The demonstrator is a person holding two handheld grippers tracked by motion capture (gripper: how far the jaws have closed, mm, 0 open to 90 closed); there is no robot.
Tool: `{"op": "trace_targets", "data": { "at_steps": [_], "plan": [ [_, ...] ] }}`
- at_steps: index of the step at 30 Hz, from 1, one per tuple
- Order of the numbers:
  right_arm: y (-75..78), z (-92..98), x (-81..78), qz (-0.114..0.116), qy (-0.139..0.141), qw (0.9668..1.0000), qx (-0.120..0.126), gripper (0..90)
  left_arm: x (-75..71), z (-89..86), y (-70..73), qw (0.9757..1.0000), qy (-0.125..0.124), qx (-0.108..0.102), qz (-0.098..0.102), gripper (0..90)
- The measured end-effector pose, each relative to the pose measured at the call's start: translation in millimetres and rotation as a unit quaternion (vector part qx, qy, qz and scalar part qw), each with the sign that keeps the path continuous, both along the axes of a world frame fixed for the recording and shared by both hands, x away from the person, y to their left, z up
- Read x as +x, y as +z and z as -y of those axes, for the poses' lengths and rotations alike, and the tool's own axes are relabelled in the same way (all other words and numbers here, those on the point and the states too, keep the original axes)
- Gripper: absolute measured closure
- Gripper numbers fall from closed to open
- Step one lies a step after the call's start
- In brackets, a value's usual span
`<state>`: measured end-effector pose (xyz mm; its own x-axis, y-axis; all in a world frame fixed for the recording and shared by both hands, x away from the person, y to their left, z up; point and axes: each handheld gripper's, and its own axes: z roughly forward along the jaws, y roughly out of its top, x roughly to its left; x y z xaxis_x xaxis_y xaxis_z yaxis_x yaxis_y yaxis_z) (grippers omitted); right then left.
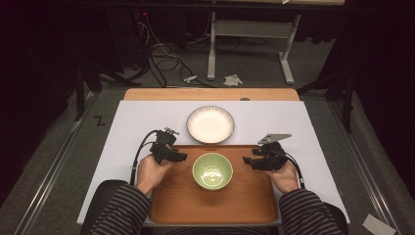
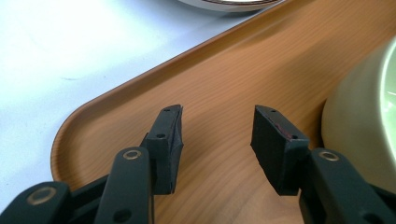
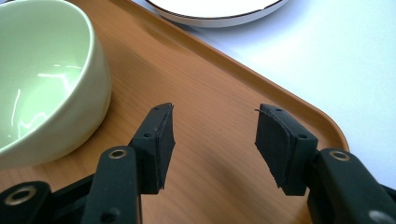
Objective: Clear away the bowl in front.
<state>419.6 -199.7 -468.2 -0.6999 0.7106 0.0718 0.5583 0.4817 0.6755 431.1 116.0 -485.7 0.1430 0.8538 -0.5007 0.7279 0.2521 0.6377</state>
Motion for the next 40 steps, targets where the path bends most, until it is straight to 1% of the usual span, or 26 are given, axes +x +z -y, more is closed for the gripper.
{"op": "trace_targets", "data": {
  "at_steps": [6,10,12,15,17,20,24,32,33,34,37,40],
  "plan": [
    [-0.8,-0.5,0.4,-0.002,0.001,1.0000,-0.001,48.1,1.6,-0.1,-3.2,1.0000,0.001,0.005,-0.004,52.7],
    [-1.3,-1.3,0.3,-0.008,-0.002,1.0000,-0.002,48.0,2.6,1.2,-5.4,1.0000,0.002,0.006,-0.008,52.5],
    [-1.8,-1.4,0.5,-0.009,0.000,1.0000,-0.003,48.0,2.5,1.7,-6.7,0.9999,-0.001,0.014,-0.007,52.2],
    [-2.4,-2.3,0.3,-0.013,0.001,0.9999,-0.005,47.9,2.1,3.4,-7.8,0.9998,-0.004,0.016,-0.007,52.0],
    [-3.2,-3.1,0.5,-0.010,0.005,0.9999,-0.008,48.0,2.0,4.5,-9.0,0.9997,-0.007,0.019,-0.010,51.6],
    [-3.5,-3.4,0.7,-0.011,0.007,0.9999,-0.007,48.0,2.0,5.2,-9.8,0.9997,-0.009,0.020,-0.012,51.3],
    [-3.0,-3.7,0.1,-0.012,0.005,0.9999,-0.007,48.0,1.2,6.2,-9.1,0.9998,-0.008,0.019,-0.008,51.3],
    [-2.6,-3.6,-0.4,-0.015,0.002,0.9999,-0.004,47.9,1.2,7.0,-9.5,0.9997,-0.009,0.019,-0.009,51.1],
    [-2.9,-2.8,0.4,-0.011,0.007,0.9999,-0.006,47.9,1.3,7.0,-9.6,0.9997,-0.009,0.020,-0.009,51.1],
    [-2.1,-3.2,-0.1,-0.018,-0.001,0.9998,-0.001,47.9,1.4,6.9,-9.5,0.9997,-0.009,0.019,-0.009,51.0],
    [-1.4,-2.9,0.1,-0.021,-0.005,0.9998,0.003,48.1,1.3,6.5,-9.1,0.9997,-0.009,0.019,-0.008,51.0],
    [-1.2,-2.8,0.7,-0.021,-0.001,0.9998,0.003,48.3,1.9,5.8,-8.7,0.9998,-0.009,0.018,-0.007,51.1]
  ]
}}
